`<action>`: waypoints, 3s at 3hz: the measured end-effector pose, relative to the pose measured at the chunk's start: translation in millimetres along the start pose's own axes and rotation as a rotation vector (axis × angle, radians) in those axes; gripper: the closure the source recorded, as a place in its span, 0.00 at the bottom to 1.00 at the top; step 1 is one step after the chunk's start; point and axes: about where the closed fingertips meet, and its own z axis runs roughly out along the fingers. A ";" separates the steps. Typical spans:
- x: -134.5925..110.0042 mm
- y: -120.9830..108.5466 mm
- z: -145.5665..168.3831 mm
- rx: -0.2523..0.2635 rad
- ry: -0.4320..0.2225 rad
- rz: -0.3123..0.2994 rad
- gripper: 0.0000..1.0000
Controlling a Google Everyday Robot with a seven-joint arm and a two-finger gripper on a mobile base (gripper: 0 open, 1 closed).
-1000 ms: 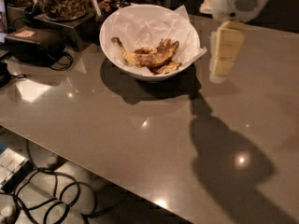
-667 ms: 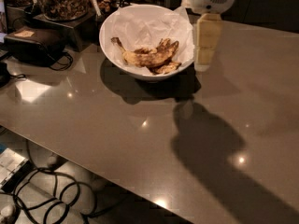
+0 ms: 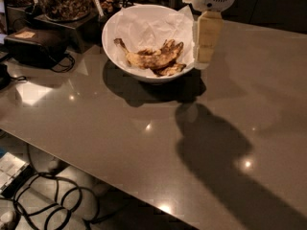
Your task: Pick banana from white bowl
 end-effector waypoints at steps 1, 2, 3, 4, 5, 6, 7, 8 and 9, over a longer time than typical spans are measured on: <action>-12.6 -25.9 11.9 0.004 -0.039 -0.010 0.00; -20.2 -55.7 22.6 0.013 -0.052 -0.011 0.00; -24.0 -72.0 33.3 0.018 -0.052 0.003 0.00; -24.2 -76.9 45.8 0.007 -0.046 0.023 0.06; -25.5 -76.1 58.6 -0.013 -0.044 0.038 0.22; -27.1 -74.4 71.1 -0.036 -0.033 0.042 0.29; -28.2 -71.5 83.6 -0.064 -0.028 0.044 0.29; -31.5 -68.9 96.4 -0.092 -0.023 0.036 0.31; -34.7 -67.6 108.0 -0.116 -0.021 0.028 0.35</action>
Offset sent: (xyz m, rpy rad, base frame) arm 0.0866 0.0282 0.0021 0.0361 0.0260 0.0291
